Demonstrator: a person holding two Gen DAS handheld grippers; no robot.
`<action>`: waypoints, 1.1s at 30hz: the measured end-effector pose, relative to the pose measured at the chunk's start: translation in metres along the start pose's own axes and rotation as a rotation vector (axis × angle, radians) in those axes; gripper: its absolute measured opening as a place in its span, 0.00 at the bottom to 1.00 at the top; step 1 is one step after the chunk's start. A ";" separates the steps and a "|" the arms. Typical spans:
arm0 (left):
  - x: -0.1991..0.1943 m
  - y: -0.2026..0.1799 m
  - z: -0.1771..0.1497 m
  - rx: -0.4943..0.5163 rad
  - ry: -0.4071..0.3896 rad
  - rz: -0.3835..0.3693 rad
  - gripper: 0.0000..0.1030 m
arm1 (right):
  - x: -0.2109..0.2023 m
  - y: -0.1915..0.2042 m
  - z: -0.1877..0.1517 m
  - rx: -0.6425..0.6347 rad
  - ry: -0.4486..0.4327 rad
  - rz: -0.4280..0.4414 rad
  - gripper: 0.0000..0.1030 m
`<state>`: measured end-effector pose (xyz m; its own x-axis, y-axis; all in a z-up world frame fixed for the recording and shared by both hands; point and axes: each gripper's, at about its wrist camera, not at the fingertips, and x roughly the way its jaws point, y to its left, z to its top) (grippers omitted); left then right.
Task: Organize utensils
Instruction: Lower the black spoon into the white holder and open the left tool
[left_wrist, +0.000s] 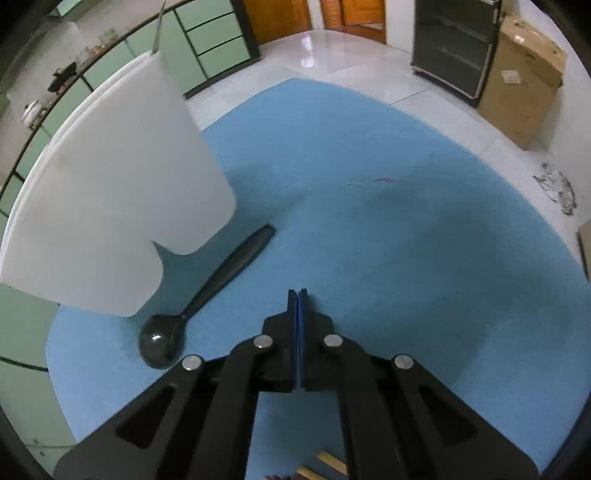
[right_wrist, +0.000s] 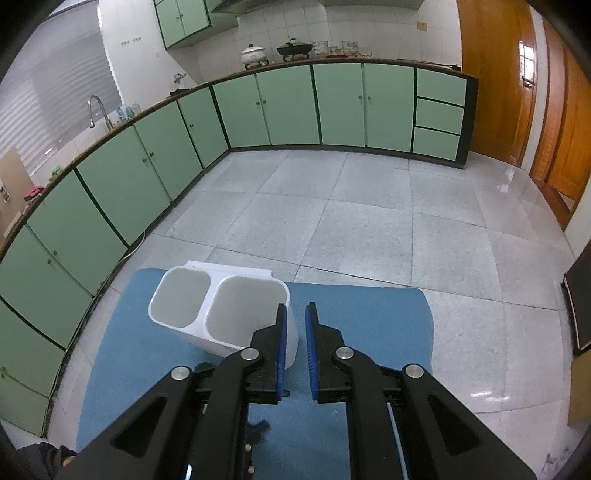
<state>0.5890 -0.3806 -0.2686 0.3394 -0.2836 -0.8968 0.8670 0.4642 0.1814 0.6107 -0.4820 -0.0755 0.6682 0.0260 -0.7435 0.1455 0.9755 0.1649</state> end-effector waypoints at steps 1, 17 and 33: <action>-0.007 0.000 0.001 0.001 -0.028 0.023 0.01 | 0.000 -0.001 0.000 0.004 -0.002 0.004 0.10; 0.020 0.020 0.019 0.033 0.032 0.115 0.19 | 0.004 -0.019 -0.013 0.013 -0.013 -0.006 0.10; -0.024 0.032 -0.002 -0.019 -0.009 -0.037 0.00 | -0.005 -0.028 -0.019 0.039 -0.023 -0.002 0.11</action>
<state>0.6083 -0.3574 -0.2424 0.3110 -0.3086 -0.8989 0.8719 0.4690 0.1407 0.5891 -0.5049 -0.0886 0.6846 0.0186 -0.7287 0.1746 0.9664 0.1887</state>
